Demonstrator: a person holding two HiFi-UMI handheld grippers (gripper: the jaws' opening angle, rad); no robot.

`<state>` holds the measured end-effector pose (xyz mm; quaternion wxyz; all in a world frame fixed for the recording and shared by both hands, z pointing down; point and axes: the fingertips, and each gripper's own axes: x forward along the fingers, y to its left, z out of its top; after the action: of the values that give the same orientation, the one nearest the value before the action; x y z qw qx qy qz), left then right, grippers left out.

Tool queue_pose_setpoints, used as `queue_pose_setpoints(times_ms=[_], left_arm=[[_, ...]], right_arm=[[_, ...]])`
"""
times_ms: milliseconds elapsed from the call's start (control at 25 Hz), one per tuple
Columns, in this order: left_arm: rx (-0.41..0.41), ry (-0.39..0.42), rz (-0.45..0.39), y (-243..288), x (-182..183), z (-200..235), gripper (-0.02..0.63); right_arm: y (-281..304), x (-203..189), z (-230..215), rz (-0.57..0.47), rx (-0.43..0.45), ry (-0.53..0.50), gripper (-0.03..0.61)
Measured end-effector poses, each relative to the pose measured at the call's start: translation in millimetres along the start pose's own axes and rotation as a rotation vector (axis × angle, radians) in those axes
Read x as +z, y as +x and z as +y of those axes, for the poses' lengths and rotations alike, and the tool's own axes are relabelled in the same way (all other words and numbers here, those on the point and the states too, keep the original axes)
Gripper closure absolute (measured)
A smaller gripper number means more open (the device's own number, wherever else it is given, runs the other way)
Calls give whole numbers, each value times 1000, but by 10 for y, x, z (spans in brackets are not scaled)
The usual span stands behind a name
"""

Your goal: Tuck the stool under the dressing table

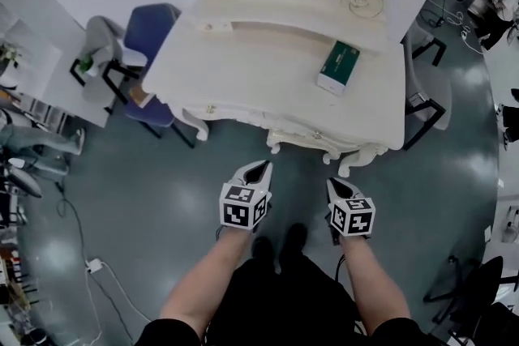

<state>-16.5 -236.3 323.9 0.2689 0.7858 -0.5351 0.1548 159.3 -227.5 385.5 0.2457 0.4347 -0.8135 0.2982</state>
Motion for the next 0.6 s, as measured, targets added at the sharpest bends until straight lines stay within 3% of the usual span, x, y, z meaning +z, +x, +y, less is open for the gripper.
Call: queue_pose_setpoints(times_ms=[600], left_arm=[[13, 136, -96, -557, 795, -231, 597]], right_arm=[[-631, 630, -13, -136, 66, -3, 574]])
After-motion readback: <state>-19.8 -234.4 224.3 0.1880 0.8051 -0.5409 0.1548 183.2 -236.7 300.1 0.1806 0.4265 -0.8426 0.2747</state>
